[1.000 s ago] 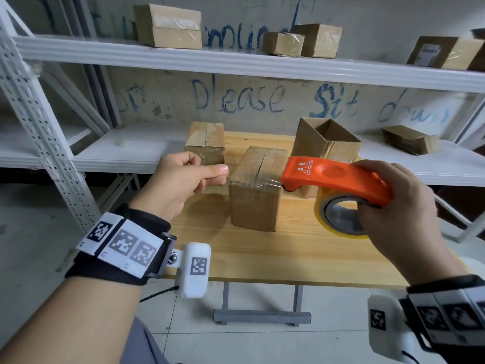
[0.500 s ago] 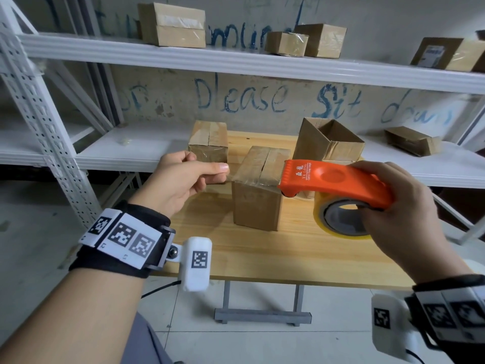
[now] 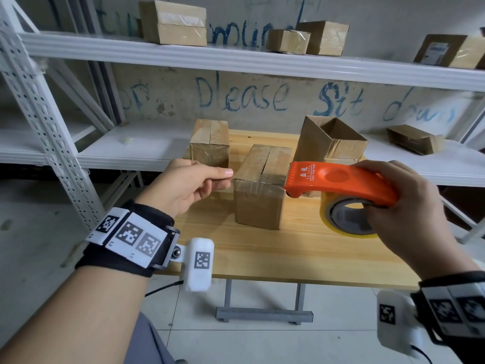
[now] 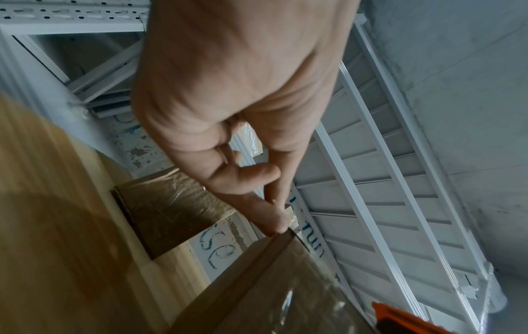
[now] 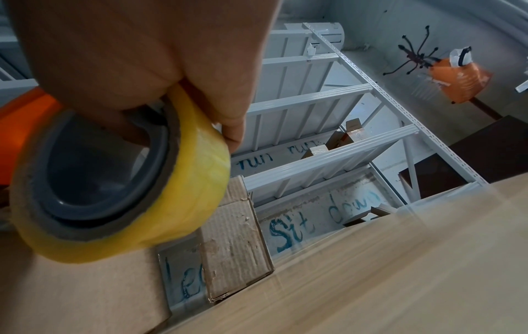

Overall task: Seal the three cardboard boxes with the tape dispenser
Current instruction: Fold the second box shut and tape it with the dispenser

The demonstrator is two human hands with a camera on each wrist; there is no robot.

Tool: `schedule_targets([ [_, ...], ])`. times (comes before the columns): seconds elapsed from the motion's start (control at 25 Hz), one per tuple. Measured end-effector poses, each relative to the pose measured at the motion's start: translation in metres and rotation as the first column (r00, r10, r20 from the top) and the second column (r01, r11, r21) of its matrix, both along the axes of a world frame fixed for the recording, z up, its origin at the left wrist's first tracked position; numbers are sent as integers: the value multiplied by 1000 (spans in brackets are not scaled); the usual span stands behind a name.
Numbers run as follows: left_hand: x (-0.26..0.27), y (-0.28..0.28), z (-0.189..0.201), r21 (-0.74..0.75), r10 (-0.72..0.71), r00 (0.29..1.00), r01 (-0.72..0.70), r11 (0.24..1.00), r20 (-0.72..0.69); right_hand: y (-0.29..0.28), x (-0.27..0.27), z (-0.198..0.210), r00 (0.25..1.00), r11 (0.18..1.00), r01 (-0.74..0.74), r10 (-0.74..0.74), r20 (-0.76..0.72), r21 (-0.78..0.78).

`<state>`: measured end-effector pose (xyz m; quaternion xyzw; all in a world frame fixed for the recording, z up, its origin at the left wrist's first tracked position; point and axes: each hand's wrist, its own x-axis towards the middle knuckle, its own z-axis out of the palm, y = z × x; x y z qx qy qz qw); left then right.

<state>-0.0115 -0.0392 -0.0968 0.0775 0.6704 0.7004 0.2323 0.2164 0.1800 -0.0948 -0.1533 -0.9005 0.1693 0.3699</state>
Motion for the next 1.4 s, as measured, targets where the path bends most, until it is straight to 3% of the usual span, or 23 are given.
schedule_targets([
  [0.4, -1, 4, -5, -79, -90, 996, 91, 993, 17, -4, -3, -5, 999, 999, 27, -28, 33, 41],
  [0.56, 5, 4, -13, -319, -202, 973, 157, 935, -111, -5, -2, -5, 998, 998, 32, -34, 46, 50],
  [0.64, 5, 1, -17, -358, -218, 959, 142, 923, -180, -4, -1, -3, 998, 999, 38, -40, 56, 38],
  [0.84, 5, -13, -4, -247, -71, 845, -73, 966, -530, -5, 0, -3, 997, 998, 51, -52, 55, 35],
  [1.12, 19, 2, -10, -156, -13, 850, -82, 984, -526, -6, -4, -10, 998, 997, 58, -58, -3, 50],
  [1.16, 22, 2, -9, -203, -21, 793, -130, 970, -609, -6, -4, -11, 999, 998, 46, -46, 2, 46],
  [1.24, 31, 3, -5, -303, -135, 575, -208, 930, -807, -7, -5, -12, 1000, 999, 23, -24, 8, 28],
  [1.28, 36, 5, -3, -342, -228, 470, -174, 923, -853, -8, -6, -12, 1000, 1000, 16, -16, 6, 17],
  [1.32, 41, 6, -2, -407, -337, 401, -104, 907, -852, -9, -6, -12, 1000, 1000, 12, -12, 1, 9],
  [1.4, 47, 10, -3, -565, -533, 358, 19, 825, -766, -11, -7, -13, 1000, 1000, 10, -10, -3, -1],
])
